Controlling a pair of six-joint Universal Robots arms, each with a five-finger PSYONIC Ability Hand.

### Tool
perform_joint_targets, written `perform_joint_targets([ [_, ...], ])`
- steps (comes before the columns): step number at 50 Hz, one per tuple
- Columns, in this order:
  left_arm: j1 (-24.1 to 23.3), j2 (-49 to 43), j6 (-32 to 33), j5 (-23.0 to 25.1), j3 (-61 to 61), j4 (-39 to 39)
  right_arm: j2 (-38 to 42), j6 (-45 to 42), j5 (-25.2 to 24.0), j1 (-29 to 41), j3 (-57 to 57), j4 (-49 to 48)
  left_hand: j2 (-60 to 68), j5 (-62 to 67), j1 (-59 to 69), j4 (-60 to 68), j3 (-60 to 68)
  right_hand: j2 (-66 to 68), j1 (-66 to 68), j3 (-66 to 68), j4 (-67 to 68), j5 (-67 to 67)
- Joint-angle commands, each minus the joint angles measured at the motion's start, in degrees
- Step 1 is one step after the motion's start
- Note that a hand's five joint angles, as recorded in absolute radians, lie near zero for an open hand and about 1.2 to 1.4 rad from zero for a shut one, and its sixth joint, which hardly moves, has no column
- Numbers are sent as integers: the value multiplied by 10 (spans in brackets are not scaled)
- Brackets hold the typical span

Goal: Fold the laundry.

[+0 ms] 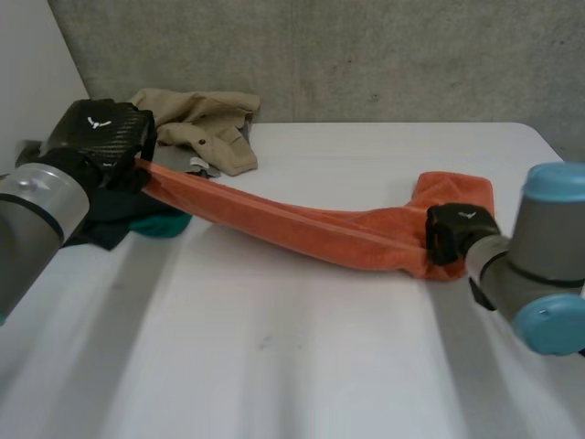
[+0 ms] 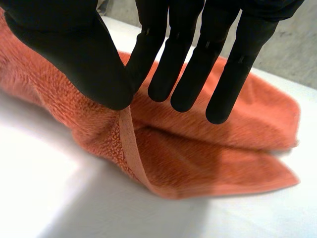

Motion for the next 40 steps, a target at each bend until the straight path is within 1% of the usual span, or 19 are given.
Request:
perform_joint_targets([
  [1,11,56,-3,13,-1,-69,-116,-73,-113,-73,-3,128,114,136,139,115,119,128,150,124,119,133],
  [2,13,71,-3,20,0,-87,-143,-108,-138,-87,-11,179,114,136,139,115,119,128,150,124,119,133],
  [4,14,84,-3,29,0,-104,-166,-136,-159,-96,-23,219,114,136,139,115,119,128,150,124,119,133],
  [5,15,96,-3,39,1,-117,-187,-163,-176,-105,-35,262,114,136,139,115,119,128,150,124,119,133],
  [8,14,112,-3,54,-1,-138,-212,-187,-186,-108,-55,308,114,136,139,115,119,128,150,124,119,133],
  [10,14,117,-6,59,-1,-142,-212,-185,-186,-108,-61,312,114,136,139,115,119,128,150,124,119,133],
  [13,13,112,-3,61,-3,-127,-186,-179,-184,-97,-71,303,114,136,139,115,119,128,150,124,119,133],
  [18,12,19,-1,37,8,-97,-86,-177,-158,-64,-97,247,114,136,139,115,119,128,150,124,119,133],
  [19,12,-10,2,26,17,-93,-53,-179,-142,-48,-107,219,114,136,139,115,119,128,150,124,119,133],
  [20,10,-37,4,13,29,-91,-36,-180,-134,-41,-112,204,114,136,139,115,119,128,150,124,119,133],
  [21,8,-50,5,5,35,-91,-6,-183,-119,-28,-123,176,114,136,139,115,119,128,150,124,119,133],
  [24,2,-105,5,-29,67,-92,47,-183,-100,0,-145,127,114,136,139,115,119,128,150,124,119,133],
  [27,1,-137,5,-45,86,-92,52,-172,-81,20,-154,115,114,136,139,115,119,128,150,124,119,133],
  [28,1,-138,5,-46,89,-92,48,-164,-76,22,-153,115,114,136,139,115,119,-24,-1,-28,-33,-19],
  [29,1,-138,5,-46,90,-92,43,-157,-70,23,-153,115,114,136,139,115,119,-131,-108,-134,-140,-125],
  [30,1,-138,5,-46,90,-92,28,-138,-57,24,-149,115,114,136,139,115,119,-300,-277,-304,-309,-294],
  [33,1,-134,4,-46,89,-90,-19,-101,-36,21,-138,129,114,136,139,115,119,-338,-316,-342,-347,-333],
  [36,0,-132,4,-45,86,-89,-65,-78,-21,9,-117,170,114,136,139,115,119,-374,-351,-377,-383,-368],
  [40,1,-131,4,-45,83,-89,-92,-79,-17,-16,-101,221,114,136,139,115,119,-382,-360,-386,-391,-377],
])
